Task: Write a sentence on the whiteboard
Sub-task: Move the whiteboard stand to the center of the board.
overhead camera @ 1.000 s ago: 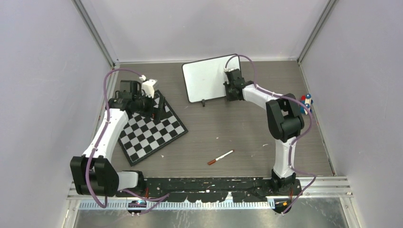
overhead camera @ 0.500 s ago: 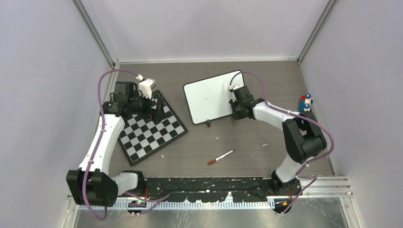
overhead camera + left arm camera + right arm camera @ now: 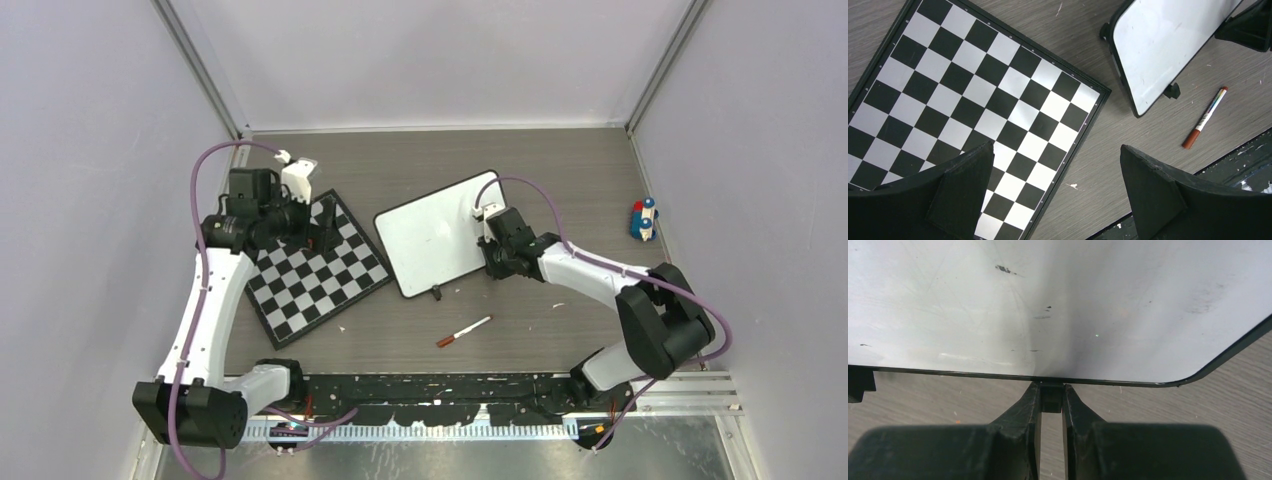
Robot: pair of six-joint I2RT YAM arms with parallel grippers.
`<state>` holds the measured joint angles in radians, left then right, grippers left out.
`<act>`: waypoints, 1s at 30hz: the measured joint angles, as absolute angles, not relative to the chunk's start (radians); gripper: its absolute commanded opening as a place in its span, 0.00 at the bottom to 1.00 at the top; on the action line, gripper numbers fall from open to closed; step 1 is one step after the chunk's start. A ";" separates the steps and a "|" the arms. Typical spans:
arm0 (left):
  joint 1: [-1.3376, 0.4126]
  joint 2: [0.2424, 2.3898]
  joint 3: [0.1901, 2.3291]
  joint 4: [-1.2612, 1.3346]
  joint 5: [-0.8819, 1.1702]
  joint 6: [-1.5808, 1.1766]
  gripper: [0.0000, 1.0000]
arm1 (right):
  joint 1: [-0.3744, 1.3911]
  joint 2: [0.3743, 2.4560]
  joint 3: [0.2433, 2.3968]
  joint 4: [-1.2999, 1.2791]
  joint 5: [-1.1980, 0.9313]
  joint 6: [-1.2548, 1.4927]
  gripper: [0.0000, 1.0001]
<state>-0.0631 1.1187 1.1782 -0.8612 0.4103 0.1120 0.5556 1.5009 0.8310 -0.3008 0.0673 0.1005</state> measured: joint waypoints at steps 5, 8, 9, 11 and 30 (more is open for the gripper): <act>-0.063 1.111 1.187 -0.885 0.403 0.112 1.00 | 0.593 1.431 0.788 -0.323 0.069 0.062 0.00; -0.063 1.111 1.194 -0.894 0.403 0.111 1.00 | 0.617 1.421 0.781 -0.331 0.075 0.035 0.00; -0.063 1.111 1.195 -0.896 0.403 0.111 1.00 | 0.626 1.420 0.780 -0.332 0.077 0.027 0.00; -0.063 1.111 1.200 -0.902 0.403 0.111 1.00 | 0.640 1.420 0.780 -0.336 0.083 0.016 0.00; -0.063 1.137 1.227 -0.919 0.404 0.108 1.00 | 0.664 1.406 0.824 -0.508 -0.033 -0.088 0.53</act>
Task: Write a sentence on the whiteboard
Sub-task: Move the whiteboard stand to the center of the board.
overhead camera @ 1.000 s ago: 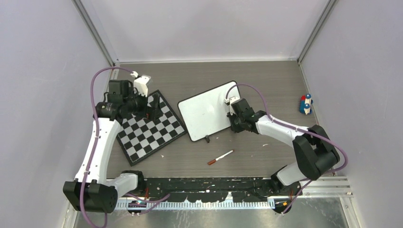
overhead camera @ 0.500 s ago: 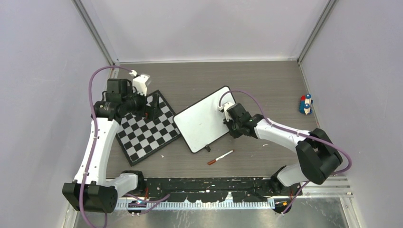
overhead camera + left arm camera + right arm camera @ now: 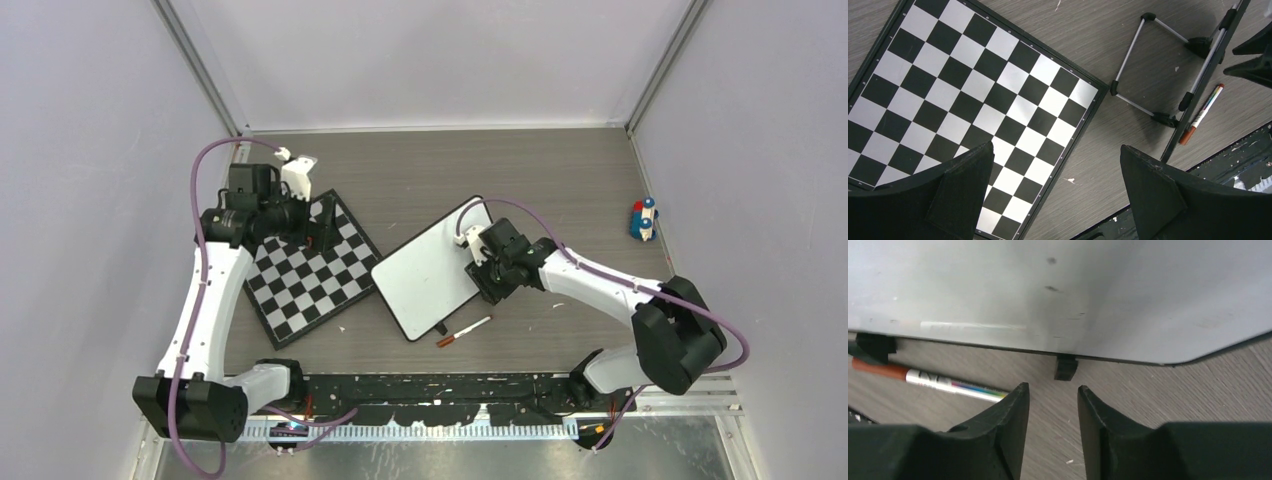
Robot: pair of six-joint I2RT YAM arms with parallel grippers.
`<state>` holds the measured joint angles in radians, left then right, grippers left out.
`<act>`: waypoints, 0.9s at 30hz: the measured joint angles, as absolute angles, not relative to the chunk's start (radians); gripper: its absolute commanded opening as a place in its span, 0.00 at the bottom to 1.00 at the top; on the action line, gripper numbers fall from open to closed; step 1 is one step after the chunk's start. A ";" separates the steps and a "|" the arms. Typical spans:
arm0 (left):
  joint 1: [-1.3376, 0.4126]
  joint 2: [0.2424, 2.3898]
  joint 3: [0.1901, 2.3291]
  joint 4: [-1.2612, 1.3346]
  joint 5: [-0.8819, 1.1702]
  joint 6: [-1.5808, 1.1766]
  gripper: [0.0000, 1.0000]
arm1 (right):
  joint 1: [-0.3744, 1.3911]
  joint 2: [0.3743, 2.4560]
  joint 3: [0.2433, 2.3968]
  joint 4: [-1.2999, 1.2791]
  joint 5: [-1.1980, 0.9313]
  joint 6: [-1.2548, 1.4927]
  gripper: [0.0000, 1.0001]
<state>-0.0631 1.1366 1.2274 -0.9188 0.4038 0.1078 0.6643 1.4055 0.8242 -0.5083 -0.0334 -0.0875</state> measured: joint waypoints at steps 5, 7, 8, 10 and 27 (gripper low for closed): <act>-0.063 1.157 1.229 -0.919 0.412 0.107 1.00 | 0.666 1.374 0.824 -0.566 -0.085 -0.135 0.62; -0.063 1.163 1.229 -0.919 0.413 0.107 1.00 | 0.666 1.364 0.824 -0.577 -0.104 -0.159 0.62; -0.063 1.164 1.229 -0.920 0.413 0.107 1.00 | 0.666 1.359 0.824 -0.584 -0.115 -0.177 0.61; -0.063 1.165 1.229 -0.921 0.415 0.108 1.00 | 0.666 1.337 0.818 -0.595 -0.138 -0.223 0.61; -0.063 1.165 1.243 -0.942 0.500 0.112 1.00 | 0.780 1.332 0.772 -0.603 -0.315 -0.672 0.59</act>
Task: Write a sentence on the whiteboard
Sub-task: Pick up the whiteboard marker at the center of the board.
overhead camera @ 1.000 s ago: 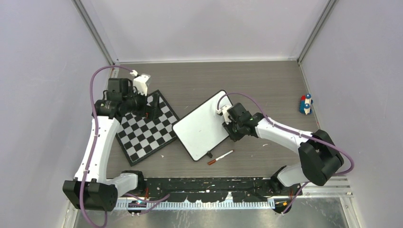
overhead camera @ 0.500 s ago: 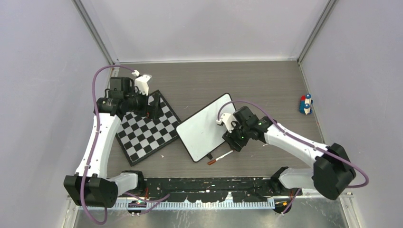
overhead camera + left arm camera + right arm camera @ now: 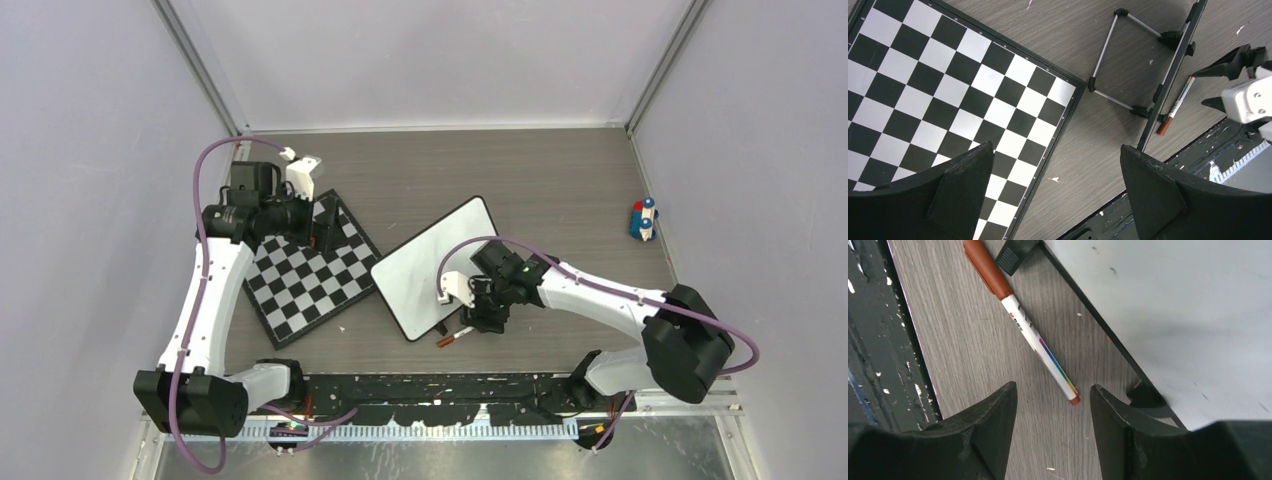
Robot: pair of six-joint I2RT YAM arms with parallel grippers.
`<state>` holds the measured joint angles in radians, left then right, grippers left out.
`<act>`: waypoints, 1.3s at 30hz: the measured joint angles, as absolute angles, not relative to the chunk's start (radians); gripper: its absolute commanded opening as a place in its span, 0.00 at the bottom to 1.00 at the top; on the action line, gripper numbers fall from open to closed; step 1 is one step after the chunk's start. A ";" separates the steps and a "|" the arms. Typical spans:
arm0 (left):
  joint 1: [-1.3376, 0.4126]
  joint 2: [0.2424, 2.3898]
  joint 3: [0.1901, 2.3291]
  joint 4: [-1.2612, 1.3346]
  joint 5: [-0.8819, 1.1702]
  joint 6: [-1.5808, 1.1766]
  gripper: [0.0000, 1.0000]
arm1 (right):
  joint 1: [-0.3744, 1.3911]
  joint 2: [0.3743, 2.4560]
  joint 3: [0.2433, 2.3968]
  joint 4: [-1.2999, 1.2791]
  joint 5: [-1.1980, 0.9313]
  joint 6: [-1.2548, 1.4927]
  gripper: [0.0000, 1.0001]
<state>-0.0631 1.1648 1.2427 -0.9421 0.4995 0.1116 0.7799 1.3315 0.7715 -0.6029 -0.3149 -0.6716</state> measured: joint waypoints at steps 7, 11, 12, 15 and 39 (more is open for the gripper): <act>-0.063 1.165 1.244 -0.952 0.511 0.112 1.00 | 0.813 1.420 0.739 -0.559 -0.287 -0.745 0.55; -0.063 1.168 1.245 -0.957 0.525 0.112 1.00 | 0.817 1.447 0.741 -0.545 -0.275 -0.778 0.47; -0.063 1.171 1.247 -0.960 0.527 0.112 1.00 | 0.817 1.449 0.743 -0.549 -0.278 -0.788 0.44; -0.063 1.179 1.257 -0.963 0.535 0.113 1.00 | 0.817 1.464 0.756 -0.569 -0.285 -0.812 0.32; -0.302 1.205 1.517 -1.164 0.707 0.265 1.00 | 0.785 1.005 0.945 -0.870 -0.419 -0.443 0.00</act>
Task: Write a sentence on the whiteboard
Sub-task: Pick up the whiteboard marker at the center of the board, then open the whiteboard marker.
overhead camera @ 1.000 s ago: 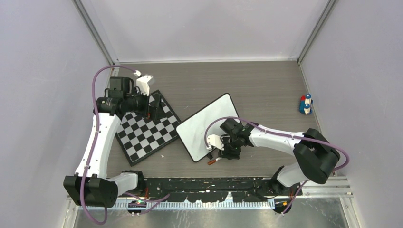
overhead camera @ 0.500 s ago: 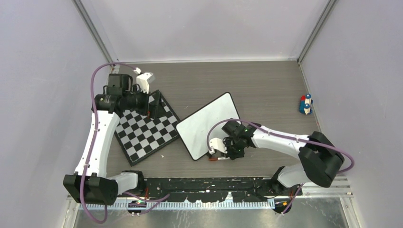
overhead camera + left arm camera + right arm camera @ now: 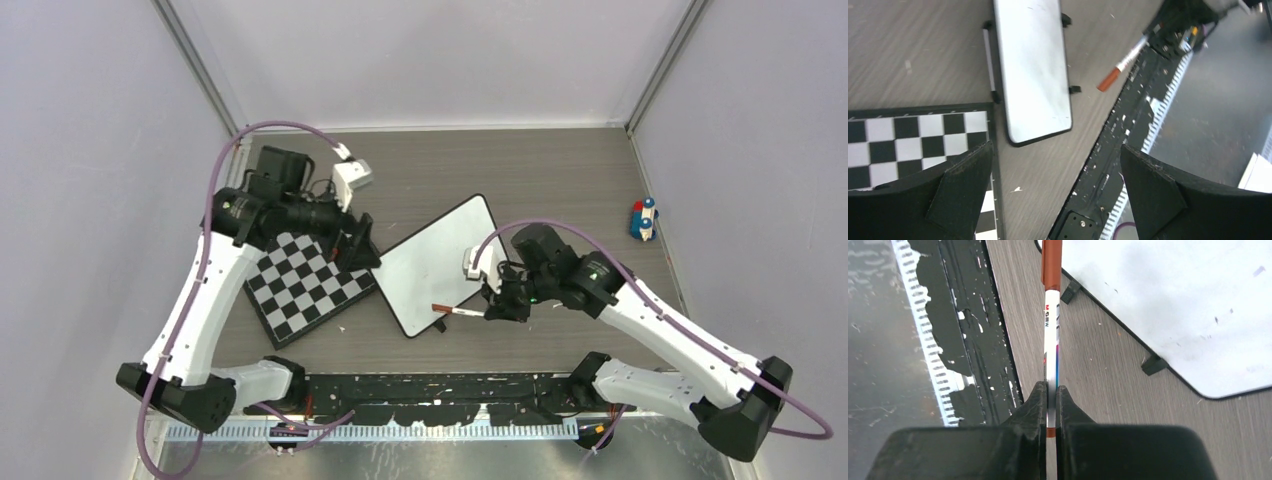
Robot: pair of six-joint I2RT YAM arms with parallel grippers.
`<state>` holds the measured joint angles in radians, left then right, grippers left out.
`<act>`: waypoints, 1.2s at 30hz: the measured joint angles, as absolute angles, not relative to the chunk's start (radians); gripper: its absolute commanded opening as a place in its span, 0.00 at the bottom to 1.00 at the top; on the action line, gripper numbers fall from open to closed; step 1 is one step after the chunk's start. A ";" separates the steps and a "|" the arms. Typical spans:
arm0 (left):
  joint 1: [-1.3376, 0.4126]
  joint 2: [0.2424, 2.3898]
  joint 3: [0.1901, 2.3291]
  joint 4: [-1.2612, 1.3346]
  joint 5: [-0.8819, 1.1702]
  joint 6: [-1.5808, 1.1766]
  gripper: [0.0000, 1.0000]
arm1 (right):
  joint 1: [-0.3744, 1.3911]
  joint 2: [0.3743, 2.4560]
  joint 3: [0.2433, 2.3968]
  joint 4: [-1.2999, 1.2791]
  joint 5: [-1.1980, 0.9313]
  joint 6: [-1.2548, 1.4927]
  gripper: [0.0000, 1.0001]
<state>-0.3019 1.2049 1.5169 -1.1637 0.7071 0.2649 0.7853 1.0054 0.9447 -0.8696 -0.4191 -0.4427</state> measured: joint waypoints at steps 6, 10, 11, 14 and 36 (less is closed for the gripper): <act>-0.486 1.260 1.515 -1.177 0.671 0.299 0.96 | 0.641 0.989 0.955 -0.921 -0.514 -0.359 0.00; -0.582 1.333 1.514 -1.180 0.675 0.332 0.93 | 0.595 1.046 1.015 -0.951 -0.620 -0.305 0.00; -0.598 1.345 1.512 -1.179 0.677 0.342 0.92 | 0.593 1.057 1.032 -0.952 -0.651 -0.290 0.00; -0.656 1.372 1.504 -1.184 0.682 0.381 0.90 | 0.591 1.071 1.072 -0.955 -0.727 -0.257 0.00; -0.843 1.531 1.539 -1.245 0.853 0.461 0.00 | 0.591 1.071 1.147 -1.000 -0.892 -0.232 0.25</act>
<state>-0.8433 1.5307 1.5387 -1.2446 0.8532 0.4606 0.5915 1.0714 1.1465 -0.9997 -0.8917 -0.2321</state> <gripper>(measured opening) 0.097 0.077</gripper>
